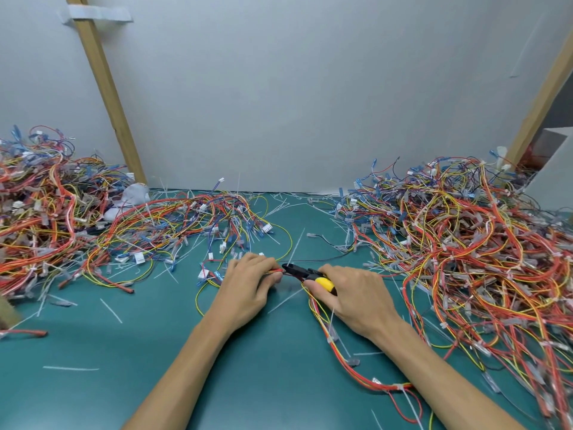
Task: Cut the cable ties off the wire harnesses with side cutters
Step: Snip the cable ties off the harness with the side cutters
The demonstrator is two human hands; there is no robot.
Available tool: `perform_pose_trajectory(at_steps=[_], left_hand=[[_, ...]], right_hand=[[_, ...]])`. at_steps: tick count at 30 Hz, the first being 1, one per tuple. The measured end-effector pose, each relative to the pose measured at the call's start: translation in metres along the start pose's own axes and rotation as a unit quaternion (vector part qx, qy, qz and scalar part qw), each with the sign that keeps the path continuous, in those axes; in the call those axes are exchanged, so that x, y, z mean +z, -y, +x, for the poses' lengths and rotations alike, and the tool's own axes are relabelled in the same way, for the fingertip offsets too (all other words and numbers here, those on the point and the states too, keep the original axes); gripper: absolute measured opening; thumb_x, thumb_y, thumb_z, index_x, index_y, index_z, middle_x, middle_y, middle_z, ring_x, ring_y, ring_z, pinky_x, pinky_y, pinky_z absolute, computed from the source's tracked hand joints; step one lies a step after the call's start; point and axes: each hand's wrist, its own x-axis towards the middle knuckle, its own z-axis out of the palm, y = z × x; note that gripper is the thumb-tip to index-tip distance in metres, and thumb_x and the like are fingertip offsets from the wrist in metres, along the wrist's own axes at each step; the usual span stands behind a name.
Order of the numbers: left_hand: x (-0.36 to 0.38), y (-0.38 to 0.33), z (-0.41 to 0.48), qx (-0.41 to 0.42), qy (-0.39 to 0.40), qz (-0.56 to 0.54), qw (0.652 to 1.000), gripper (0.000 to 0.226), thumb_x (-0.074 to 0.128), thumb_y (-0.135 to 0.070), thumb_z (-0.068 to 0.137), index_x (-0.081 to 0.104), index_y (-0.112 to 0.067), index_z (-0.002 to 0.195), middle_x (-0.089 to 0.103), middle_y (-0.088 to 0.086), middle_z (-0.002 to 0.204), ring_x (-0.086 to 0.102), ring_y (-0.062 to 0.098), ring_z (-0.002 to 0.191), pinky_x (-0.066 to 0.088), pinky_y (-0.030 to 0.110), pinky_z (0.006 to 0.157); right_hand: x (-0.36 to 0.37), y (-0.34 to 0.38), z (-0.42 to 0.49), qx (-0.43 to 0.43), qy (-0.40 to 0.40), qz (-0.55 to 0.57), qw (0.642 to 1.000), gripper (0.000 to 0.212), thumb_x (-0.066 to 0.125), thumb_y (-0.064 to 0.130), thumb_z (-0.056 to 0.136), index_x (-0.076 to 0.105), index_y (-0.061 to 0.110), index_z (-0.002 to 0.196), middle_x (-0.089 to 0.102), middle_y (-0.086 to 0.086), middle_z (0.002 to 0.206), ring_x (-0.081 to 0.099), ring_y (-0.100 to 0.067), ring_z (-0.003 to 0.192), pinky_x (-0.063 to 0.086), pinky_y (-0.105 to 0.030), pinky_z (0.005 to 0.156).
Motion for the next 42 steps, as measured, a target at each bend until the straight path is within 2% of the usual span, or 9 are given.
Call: perform_pose_trajectory(at_steps=[2,4,6,12,16,22,27,33,42], left_hand=[[0.001,-0.002,0.002,0.001,-0.001,-0.003,1.000,0.012,0.053,-0.024,0.098,0.059,-0.022,0.088,0.055,-0.015,0.084,0.045,0.011,0.095,0.027,0.030,0.083],[0.002,-0.003,0.004,0.006,0.005,-0.003,1.000,0.012,0.053,-0.025,0.098,0.058,-0.024,0.087,0.053,-0.016,0.082,0.044,0.011,0.094,0.027,0.030,0.083],[0.002,-0.003,0.005,0.012,0.015,-0.004,1.000,0.012,0.052,-0.026,0.098,0.057,-0.025,0.087,0.053,-0.016,0.083,0.043,0.010,0.094,0.026,0.029,0.082],[0.004,0.001,0.006,0.024,0.042,0.028,0.998,0.016,0.047,-0.031,0.100,0.057,-0.023,0.090,0.047,-0.017,0.083,0.041,0.012,0.096,0.025,0.029,0.081],[0.005,0.004,0.005,0.031,0.047,0.036,0.998,0.016,0.047,-0.032,0.100,0.055,-0.024,0.090,0.045,-0.018,0.084,0.041,0.012,0.097,0.029,0.030,0.084],[0.005,0.006,0.008,0.011,0.053,0.001,0.999,0.015,0.050,-0.030,0.099,0.057,-0.024,0.087,0.047,-0.019,0.081,0.042,0.009,0.097,0.024,0.029,0.079],[0.005,0.007,0.008,-0.002,0.050,-0.035,0.998,0.015,0.052,-0.026,0.098,0.057,-0.026,0.084,0.052,-0.019,0.081,0.043,0.009,0.095,0.026,0.032,0.079],[0.003,0.004,0.007,-0.002,0.049,-0.063,0.997,0.014,0.051,-0.027,0.097,0.061,-0.024,0.086,0.061,-0.013,0.083,0.045,0.012,0.090,0.039,0.040,0.085],[0.000,0.000,0.005,-0.002,0.041,-0.067,0.997,0.021,0.054,-0.022,0.097,0.051,-0.036,0.081,0.057,-0.016,0.080,0.043,0.008,0.086,0.042,0.042,0.083]], right_hand=[[-0.002,-0.002,-0.001,0.007,0.015,0.000,1.000,0.067,0.011,0.074,0.089,0.059,0.027,0.091,0.063,0.005,0.073,0.060,-0.017,0.069,0.040,-0.035,0.056],[-0.003,-0.004,-0.003,0.005,0.016,-0.007,1.000,0.068,0.008,0.073,0.088,0.058,0.027,0.090,0.063,0.004,0.073,0.061,-0.017,0.068,0.035,-0.034,0.054],[-0.004,-0.004,-0.004,0.008,0.017,-0.012,1.000,0.064,0.014,0.071,0.090,0.059,0.026,0.088,0.063,0.004,0.071,0.061,-0.018,0.066,0.033,-0.033,0.052],[0.000,-0.001,-0.007,0.022,-0.013,-0.020,0.999,0.055,0.032,0.065,0.091,0.065,0.021,0.085,0.062,0.005,0.067,0.061,-0.020,0.061,0.044,-0.033,0.052],[0.001,-0.001,-0.007,0.024,-0.012,-0.025,0.999,0.056,0.031,0.065,0.091,0.066,0.022,0.086,0.063,0.006,0.068,0.061,-0.019,0.061,0.046,-0.033,0.053],[-0.005,0.001,-0.006,0.037,0.018,-0.015,0.999,0.056,0.031,0.067,0.090,0.066,0.023,0.093,0.065,0.007,0.076,0.060,-0.018,0.068,0.047,-0.034,0.061],[-0.007,0.004,-0.003,0.039,0.068,-0.035,0.996,0.067,0.010,0.073,0.086,0.056,0.024,0.093,0.064,0.004,0.081,0.062,-0.020,0.076,0.035,-0.034,0.060],[-0.004,-0.003,0.000,0.022,0.086,-0.038,0.995,0.075,-0.009,0.078,0.076,0.044,0.026,0.087,0.064,0.002,0.084,0.063,-0.022,0.080,0.032,-0.036,0.058],[-0.001,-0.005,0.003,0.004,0.084,-0.027,0.996,0.052,0.020,0.072,0.093,0.043,0.026,0.083,0.065,-0.002,0.081,0.062,-0.026,0.079,0.026,-0.036,0.057]])
